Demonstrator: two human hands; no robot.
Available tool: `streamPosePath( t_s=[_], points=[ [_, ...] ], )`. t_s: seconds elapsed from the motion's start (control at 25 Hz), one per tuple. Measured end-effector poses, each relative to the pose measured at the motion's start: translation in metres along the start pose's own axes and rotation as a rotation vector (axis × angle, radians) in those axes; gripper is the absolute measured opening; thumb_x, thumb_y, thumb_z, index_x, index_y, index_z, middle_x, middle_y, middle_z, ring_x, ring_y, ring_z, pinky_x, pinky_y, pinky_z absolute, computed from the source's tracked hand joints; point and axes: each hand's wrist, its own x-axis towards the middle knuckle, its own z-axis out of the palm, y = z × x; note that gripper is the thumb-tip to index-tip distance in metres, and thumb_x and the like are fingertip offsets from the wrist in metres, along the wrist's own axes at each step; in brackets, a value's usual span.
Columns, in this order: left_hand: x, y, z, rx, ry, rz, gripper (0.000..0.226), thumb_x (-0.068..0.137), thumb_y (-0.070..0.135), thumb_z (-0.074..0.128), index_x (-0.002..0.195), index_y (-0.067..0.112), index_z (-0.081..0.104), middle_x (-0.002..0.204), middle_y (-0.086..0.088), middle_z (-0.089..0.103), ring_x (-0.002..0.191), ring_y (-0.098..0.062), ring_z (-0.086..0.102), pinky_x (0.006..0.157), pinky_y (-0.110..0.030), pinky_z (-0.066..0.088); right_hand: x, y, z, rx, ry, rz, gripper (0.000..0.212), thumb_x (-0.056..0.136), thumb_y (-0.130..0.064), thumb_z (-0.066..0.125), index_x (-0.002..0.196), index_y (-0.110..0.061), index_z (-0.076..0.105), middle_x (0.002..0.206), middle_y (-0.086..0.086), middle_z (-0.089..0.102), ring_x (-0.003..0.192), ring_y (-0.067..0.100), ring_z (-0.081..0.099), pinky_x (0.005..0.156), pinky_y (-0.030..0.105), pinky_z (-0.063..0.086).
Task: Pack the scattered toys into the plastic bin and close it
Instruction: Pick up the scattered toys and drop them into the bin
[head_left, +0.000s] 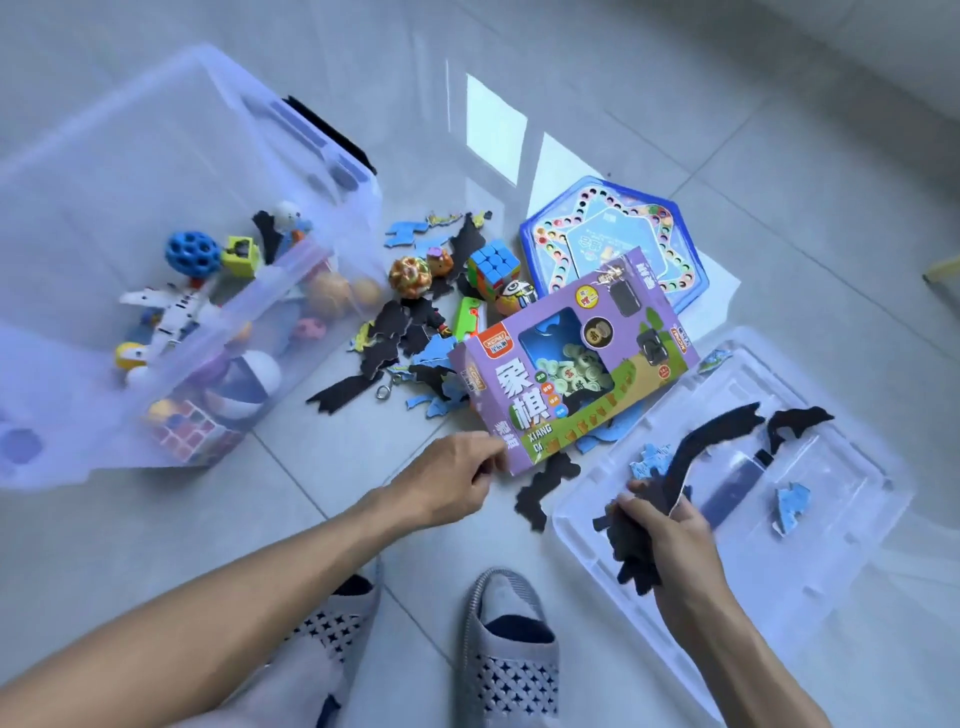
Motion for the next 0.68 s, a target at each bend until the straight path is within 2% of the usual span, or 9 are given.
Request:
streamPosePath(
  t_s=[0.08, 0.2, 0.32, 0.36, 0.44, 0.52, 0.6, 0.64, 0.68],
  points=[
    [-0.03, 0.002, -0.058, -0.197, 0.266, -0.063, 0.022, 0.084, -0.001, 0.054, 0.094, 0.016, 0.064, 0.085, 0.006, 0.06, 0.067, -0.008, 0.064, 0.063, -0.025, 0.054, -0.031, -0.04, 0.047, 0.036, -0.295, -0.012, 0.014, 0.095, -0.011, 0.056, 0.108, -0.007, 0.054, 0.073, 0.018, 0.064, 0.051, 0.027, 0.054, 0.041, 0.029, 0.039],
    [-0.096, -0.006, -0.135, -0.276, 0.71, -0.124, 0.028, 0.084, -0.002, 0.058, 0.089, 0.024, 0.065, 0.092, 0.01, 0.067, 0.076, -0.005, 0.065, 0.066, -0.012, 0.047, -0.078, -0.103, 0.142, 0.037, -0.63, -0.049, 0.011, 0.096, -0.008, 0.054, 0.106, -0.004, 0.057, 0.078, 0.018, 0.063, 0.054, 0.028, 0.058, 0.044, 0.031, 0.046],
    [-0.144, -0.025, -0.19, -0.379, 0.94, -0.166, 0.025, 0.083, 0.001, 0.061, 0.09, 0.024, 0.068, 0.091, 0.007, 0.072, 0.079, -0.013, 0.07, 0.072, -0.024, 0.054, -0.107, -0.159, 0.24, -0.01, -0.785, -0.059, 0.015, 0.096, -0.014, 0.057, 0.102, 0.0, 0.058, 0.077, 0.016, 0.066, 0.057, 0.025, 0.062, 0.054, 0.032, 0.053],
    [-0.152, -0.037, -0.206, -0.283, 0.933, -0.213, 0.024, 0.082, 0.004, 0.062, 0.095, 0.024, 0.068, 0.095, 0.006, 0.071, 0.083, -0.017, 0.07, 0.074, -0.028, 0.054, -0.11, -0.173, 0.268, -0.007, -0.79, -0.025, 0.019, 0.096, -0.018, 0.058, 0.101, 0.0, 0.058, 0.08, 0.017, 0.066, 0.06, 0.026, 0.064, 0.059, 0.033, 0.056],
    [-0.159, -0.056, -0.221, 0.274, 0.716, -0.415, 0.029, 0.081, 0.011, 0.061, 0.107, 0.023, 0.063, 0.108, 0.0, 0.062, 0.091, -0.028, 0.064, 0.077, -0.035, 0.05, -0.104, -0.185, 0.297, -0.105, -0.708, -0.057, 0.026, 0.095, -0.031, 0.059, 0.105, -0.007, 0.056, 0.093, 0.013, 0.061, 0.077, 0.029, 0.065, 0.079, 0.037, 0.056],
    [-0.168, -0.06, -0.218, 0.548, 0.639, -0.522, 0.029, 0.08, 0.014, 0.06, 0.109, 0.016, 0.061, 0.114, -0.009, 0.057, 0.093, -0.038, 0.059, 0.077, -0.041, 0.044, -0.081, -0.176, 0.286, -0.233, -0.544, -0.147, 0.038, 0.093, -0.038, 0.059, 0.122, -0.013, 0.052, 0.112, 0.01, 0.056, 0.095, 0.026, 0.062, 0.091, 0.041, 0.053],
    [-0.176, -0.052, -0.203, 0.475, 0.741, -0.413, 0.025, 0.081, 0.014, 0.061, 0.106, 0.012, 0.064, 0.113, -0.01, 0.061, 0.092, -0.039, 0.059, 0.076, -0.043, 0.046, -0.06, -0.144, 0.238, -0.241, -0.368, -0.216, 0.025, 0.094, -0.028, 0.059, 0.116, -0.016, 0.057, 0.11, 0.009, 0.063, 0.086, 0.023, 0.063, 0.078, 0.038, 0.057],
    [-0.175, -0.048, -0.187, 0.393, 0.726, -0.322, 0.026, 0.082, 0.016, 0.062, 0.107, 0.013, 0.065, 0.112, -0.009, 0.064, 0.094, -0.038, 0.06, 0.077, -0.042, 0.048, -0.051, -0.118, 0.202, -0.239, -0.26, -0.229, 0.012, 0.093, -0.02, 0.059, 0.104, -0.017, 0.06, 0.1, 0.007, 0.066, 0.077, 0.022, 0.063, 0.067, 0.034, 0.054],
    [-0.172, -0.046, -0.167, 0.33, 0.621, -0.234, 0.029, 0.082, 0.02, 0.063, 0.111, 0.015, 0.066, 0.113, -0.006, 0.065, 0.097, -0.035, 0.061, 0.079, -0.041, 0.05, -0.042, -0.089, 0.166, -0.288, -0.137, -0.237, 0.005, 0.09, -0.013, 0.059, 0.093, -0.017, 0.06, 0.089, 0.006, 0.068, 0.071, 0.023, 0.062, 0.061, 0.031, 0.049]
  ],
)
